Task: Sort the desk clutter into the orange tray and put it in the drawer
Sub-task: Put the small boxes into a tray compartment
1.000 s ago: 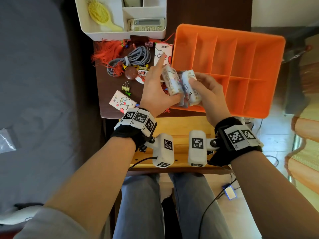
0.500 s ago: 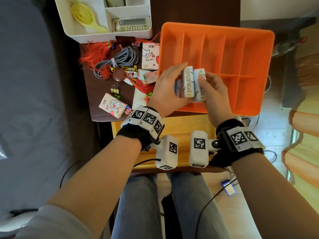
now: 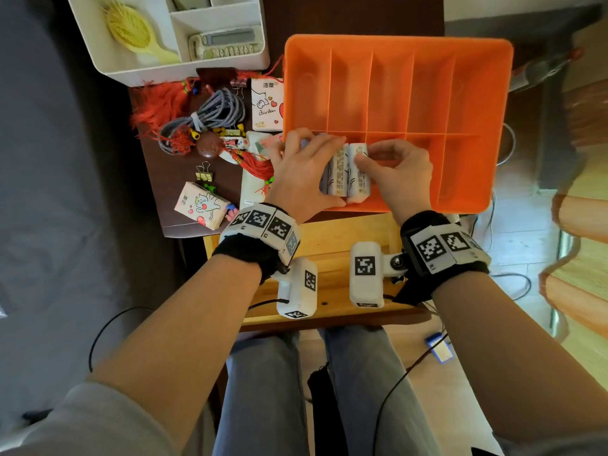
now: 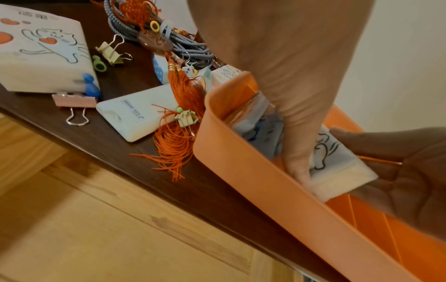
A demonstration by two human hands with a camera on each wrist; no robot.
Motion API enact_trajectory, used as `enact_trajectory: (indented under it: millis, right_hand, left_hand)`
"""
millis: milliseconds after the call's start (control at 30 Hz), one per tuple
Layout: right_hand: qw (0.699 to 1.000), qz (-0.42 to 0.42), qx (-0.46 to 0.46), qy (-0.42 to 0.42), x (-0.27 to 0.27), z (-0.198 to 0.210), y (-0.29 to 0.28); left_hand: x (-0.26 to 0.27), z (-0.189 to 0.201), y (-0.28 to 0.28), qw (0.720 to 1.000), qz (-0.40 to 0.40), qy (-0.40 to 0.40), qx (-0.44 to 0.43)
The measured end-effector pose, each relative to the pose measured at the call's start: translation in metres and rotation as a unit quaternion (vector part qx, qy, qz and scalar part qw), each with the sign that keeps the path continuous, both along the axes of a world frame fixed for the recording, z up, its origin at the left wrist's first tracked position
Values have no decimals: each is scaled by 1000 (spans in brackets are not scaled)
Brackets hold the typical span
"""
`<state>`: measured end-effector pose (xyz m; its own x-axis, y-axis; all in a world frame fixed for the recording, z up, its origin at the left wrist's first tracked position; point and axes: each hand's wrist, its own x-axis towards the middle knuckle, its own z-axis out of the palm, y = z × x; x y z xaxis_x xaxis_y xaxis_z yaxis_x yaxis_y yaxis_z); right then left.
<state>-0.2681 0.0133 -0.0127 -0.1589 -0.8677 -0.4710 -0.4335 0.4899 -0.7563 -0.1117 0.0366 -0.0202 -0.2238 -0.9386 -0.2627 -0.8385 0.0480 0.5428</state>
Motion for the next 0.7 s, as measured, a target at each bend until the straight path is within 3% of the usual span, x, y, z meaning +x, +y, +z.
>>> enact_trajectory:
  millis: [133,367,700]
  right_hand:
    - [998,53,-5,22,0,-8,2]
    - [983,158,-30,88,1,-19,4]
    - [977,190,32,94,0,-17,-3]
  left_hand:
    - [0,-6,2,999,-39,-20,-31]
    - [-2,-13,6,996,7,-87,-34]
    - [-2,-18,-3,998,49,-40,-12]
